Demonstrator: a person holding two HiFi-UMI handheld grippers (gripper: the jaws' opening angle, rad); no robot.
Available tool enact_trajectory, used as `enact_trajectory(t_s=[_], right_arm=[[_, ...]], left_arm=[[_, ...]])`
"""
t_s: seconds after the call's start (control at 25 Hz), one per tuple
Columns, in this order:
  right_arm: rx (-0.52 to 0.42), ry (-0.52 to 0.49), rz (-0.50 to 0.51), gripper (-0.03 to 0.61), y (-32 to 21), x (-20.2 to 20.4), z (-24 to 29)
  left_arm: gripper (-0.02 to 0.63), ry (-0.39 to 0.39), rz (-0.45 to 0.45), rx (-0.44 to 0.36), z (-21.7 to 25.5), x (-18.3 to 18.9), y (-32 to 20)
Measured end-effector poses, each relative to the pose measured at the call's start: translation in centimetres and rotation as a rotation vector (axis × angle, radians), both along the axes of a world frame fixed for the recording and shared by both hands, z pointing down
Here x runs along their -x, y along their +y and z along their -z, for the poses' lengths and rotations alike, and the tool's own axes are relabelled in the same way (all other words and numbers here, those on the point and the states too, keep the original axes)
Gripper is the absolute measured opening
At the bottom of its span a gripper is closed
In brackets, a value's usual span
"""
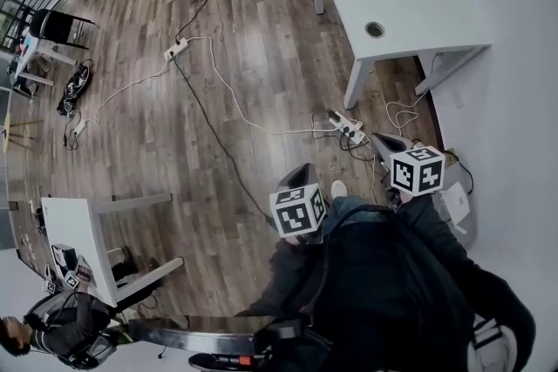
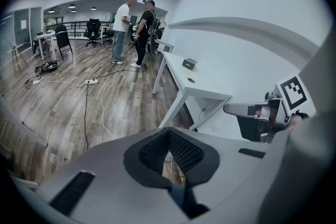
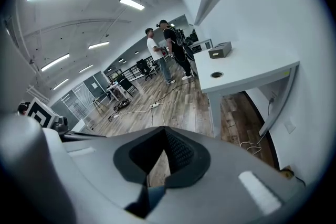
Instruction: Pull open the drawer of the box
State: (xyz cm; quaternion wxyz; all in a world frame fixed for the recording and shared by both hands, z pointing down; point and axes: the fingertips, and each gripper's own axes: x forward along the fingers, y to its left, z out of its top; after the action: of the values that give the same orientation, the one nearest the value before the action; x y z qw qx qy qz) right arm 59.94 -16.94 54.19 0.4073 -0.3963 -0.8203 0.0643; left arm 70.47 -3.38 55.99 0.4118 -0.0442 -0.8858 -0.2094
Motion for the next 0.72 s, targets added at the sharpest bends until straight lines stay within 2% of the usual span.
enact_trajectory(t_s=[0.32,0.72], right_arm=[[-0.013,0.002,-0.010,-0.008,6.2,6.6,-0.9],[-0.007,-0.015,-0.058,-0.008,21.3,18.4,1.0]], left_arm=[[-0.003,-0.002,0.017,-0.006,-0.8,6.4,7.0],[-0.003,-0.046,-0.046,0.019,1.9,19.9,23.2]])
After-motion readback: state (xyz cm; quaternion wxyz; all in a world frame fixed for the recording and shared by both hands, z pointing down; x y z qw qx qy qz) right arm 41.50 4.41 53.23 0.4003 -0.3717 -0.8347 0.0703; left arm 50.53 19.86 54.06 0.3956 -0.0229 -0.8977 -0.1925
